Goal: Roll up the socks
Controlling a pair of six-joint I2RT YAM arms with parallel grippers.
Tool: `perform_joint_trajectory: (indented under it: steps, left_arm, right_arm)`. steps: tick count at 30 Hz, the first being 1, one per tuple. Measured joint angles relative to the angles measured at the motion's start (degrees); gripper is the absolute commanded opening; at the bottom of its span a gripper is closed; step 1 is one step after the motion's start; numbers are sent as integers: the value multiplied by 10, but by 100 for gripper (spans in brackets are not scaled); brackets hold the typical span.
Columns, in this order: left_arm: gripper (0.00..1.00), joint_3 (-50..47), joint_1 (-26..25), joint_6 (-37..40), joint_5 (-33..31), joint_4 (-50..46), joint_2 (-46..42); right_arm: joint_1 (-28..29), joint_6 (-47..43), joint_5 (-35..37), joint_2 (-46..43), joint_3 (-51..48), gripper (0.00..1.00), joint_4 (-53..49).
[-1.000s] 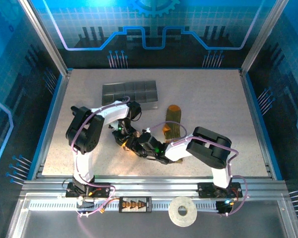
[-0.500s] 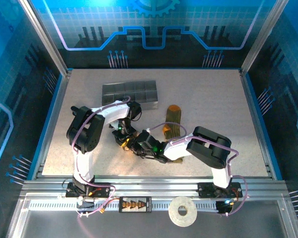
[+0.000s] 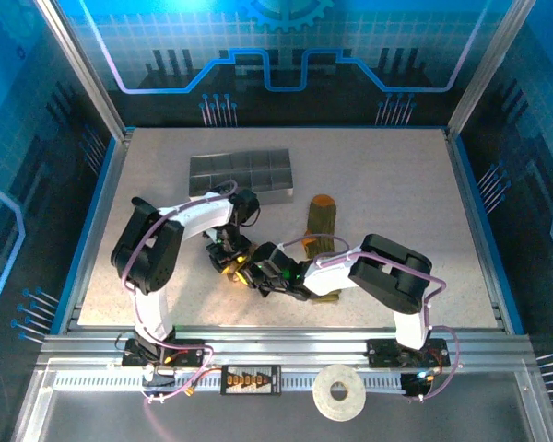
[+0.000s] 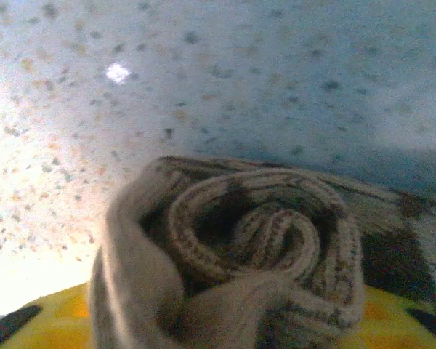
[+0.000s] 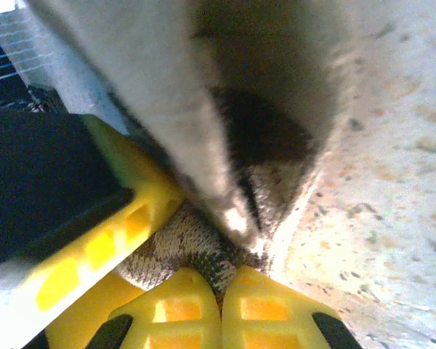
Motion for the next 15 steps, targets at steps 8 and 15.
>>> perform_joint_trajectory:
  steps: [8,15]
  left_arm:
    - [74,-29,34,45,23,80,-114]
    - [64,-100,53,102,26,105,-226]
  right_arm:
    - [-9,34,-24,2,3,0,-10]
    - [-15,48,-37,3,3,0,-9]
